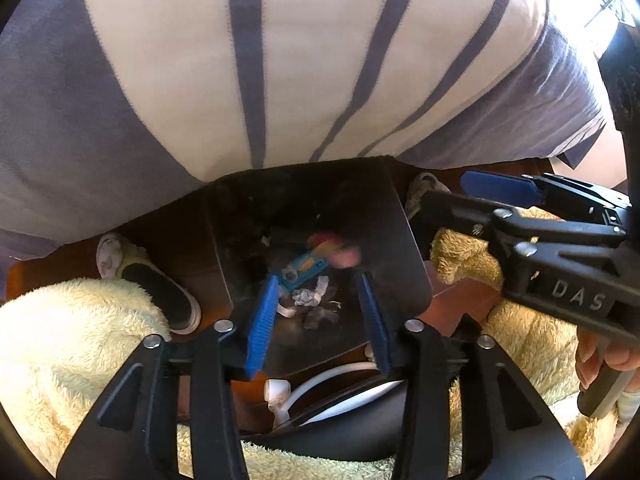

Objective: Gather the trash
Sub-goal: 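Open the left tool over the bin while the right tool releases the garland, then raise both open tools back over the bottles on the bed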

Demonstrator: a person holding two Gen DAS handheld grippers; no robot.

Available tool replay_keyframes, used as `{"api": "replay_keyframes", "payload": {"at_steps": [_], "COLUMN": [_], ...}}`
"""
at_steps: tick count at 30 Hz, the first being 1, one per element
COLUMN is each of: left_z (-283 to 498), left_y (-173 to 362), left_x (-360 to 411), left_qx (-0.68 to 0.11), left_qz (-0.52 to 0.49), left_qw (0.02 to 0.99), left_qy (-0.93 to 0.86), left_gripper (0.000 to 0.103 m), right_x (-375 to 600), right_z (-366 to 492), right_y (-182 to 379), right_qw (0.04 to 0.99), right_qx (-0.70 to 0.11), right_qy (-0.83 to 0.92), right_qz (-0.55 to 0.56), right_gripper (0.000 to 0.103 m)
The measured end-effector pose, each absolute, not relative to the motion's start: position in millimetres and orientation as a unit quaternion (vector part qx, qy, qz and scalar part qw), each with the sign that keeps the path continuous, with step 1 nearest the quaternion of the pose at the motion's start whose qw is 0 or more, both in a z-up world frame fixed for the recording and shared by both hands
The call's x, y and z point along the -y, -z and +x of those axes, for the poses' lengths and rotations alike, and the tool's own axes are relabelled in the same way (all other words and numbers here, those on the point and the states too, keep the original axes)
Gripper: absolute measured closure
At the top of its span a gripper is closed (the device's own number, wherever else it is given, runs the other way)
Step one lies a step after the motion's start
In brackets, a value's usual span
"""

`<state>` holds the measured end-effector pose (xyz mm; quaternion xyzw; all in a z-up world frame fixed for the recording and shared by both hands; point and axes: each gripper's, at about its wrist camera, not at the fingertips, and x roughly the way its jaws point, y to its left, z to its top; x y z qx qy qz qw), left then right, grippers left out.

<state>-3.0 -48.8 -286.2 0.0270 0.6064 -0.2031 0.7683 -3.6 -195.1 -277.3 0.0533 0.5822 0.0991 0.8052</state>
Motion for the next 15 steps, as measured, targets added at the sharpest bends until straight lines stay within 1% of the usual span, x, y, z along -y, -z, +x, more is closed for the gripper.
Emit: {"api": "replay_keyframes", "payload": {"at_steps": [1,3,4,6,7,8,9,11,15], "left_z": [-2.4,-2.2,-2.0,-2.6,-2.8,-3.2,-3.7,-4.5,-7.0], "left_y": [284.7,279.8,276.6,266.2,262.4,257.9,250.1,240.3,213.8], "left_x": [48.0,46.2,44.8,43.0,41.9,40.5,38.3,35.8,27.4], "left_qx": [-0.605,-0.599,-0.595,-0.584,-0.579,-0.574,-0.565,-0.554,-0.527], "left_qz": [0.027,0.028,0.028,0.031,0.033,0.033,0.034,0.033,0.032], "left_qw": [0.77,0.776,0.779,0.788,0.792,0.797,0.804,0.811,0.83], "left_qy": [0.202,0.198,0.196,0.191,0.189,0.187,0.184,0.182,0.18], "left_gripper": [0.057,0.048,0.046,0.035,0.032,0.025,0.021,0.015,0.011], "right_x": [194.6,196.8,198.5,200.3,200.9,202.3,203.4,207.5,215.6], "right_z": [-3.3,-3.7,-4.7,-6.2,-6.8,-8.1,-8.9,-11.1,-15.2], "right_y": [274.1,269.0,266.4,257.7,255.1,250.1,246.6,237.1,214.1], "right_qw": [0.807,0.813,0.817,0.827,0.831,0.837,0.84,0.848,0.862], "right_qx": [-0.581,-0.573,-0.569,-0.556,-0.551,-0.544,-0.538,-0.527,-0.504], "right_qy": [-0.097,-0.09,-0.084,-0.07,-0.066,-0.061,-0.058,-0.054,-0.046], "right_qz": [0.053,0.048,0.046,0.036,0.033,0.03,0.029,0.03,0.032], "right_gripper": [0.049,0.037,0.033,0.017,0.014,0.01,0.009,0.007,0.005]}}
